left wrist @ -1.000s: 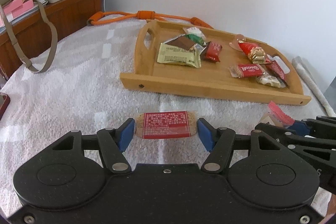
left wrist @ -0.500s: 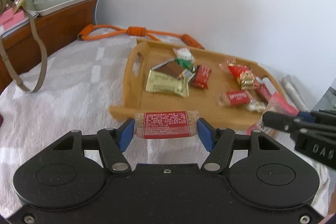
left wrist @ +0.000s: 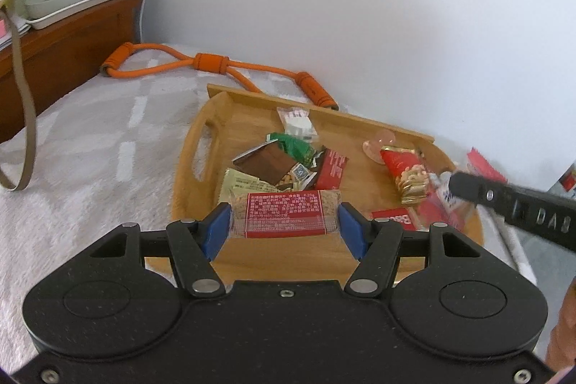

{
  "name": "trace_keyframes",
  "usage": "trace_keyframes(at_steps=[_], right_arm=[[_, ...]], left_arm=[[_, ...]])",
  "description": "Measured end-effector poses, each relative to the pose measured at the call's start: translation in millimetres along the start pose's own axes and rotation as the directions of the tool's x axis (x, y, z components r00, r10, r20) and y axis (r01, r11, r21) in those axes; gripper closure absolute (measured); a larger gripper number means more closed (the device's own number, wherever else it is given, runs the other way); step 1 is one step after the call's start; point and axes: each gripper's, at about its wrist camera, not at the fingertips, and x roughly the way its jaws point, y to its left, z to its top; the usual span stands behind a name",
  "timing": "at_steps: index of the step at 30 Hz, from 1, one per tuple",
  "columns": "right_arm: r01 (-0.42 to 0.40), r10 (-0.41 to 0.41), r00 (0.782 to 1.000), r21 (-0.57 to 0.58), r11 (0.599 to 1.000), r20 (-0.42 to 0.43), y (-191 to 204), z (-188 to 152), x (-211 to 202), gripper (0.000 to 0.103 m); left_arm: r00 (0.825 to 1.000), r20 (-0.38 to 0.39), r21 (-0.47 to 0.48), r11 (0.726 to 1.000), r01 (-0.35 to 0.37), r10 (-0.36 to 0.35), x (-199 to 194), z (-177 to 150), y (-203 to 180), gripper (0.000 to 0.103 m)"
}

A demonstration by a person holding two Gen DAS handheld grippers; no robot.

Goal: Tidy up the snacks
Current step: 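Carry both packets onto the bamboo tray and open both tools to release them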

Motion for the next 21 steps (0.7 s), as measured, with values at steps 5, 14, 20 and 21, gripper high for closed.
trace_keyframes(at_steps=[5,14,20,21], right_arm=[[0.024,-0.024,1.0,0.007,1.0,-0.014,-3.8,4.3,22.1,0.075],[0.032,-0.031,0.998,0.017,0.999,-0.056,-11.0,-0.7,63.0,0.075],[0.031,-0.029,0.998,0.041,0.999,-0.059,-14.3,-2.4,81.5,0.075],[0.031,-0.028,0.998,0.044,0.999,-0.059,-14.4,-3.0,83.7,0.075]], left_arm=[[0.999,-0.035,-0.006,1.0,-0.016,0.015,31.2,-2.7,-1.6,0.041],[0.999,-0.034,0.037,0.999,-0.035,0.036,65.0,-12.1,-0.4,0.041],[0.999,0.0,0.06,0.997,-0.049,0.049,77.8,-12.5,1.5,0.041],[0.999,0.005,0.063,0.997,-0.053,0.053,79.4,-12.5,1.5,0.041]])
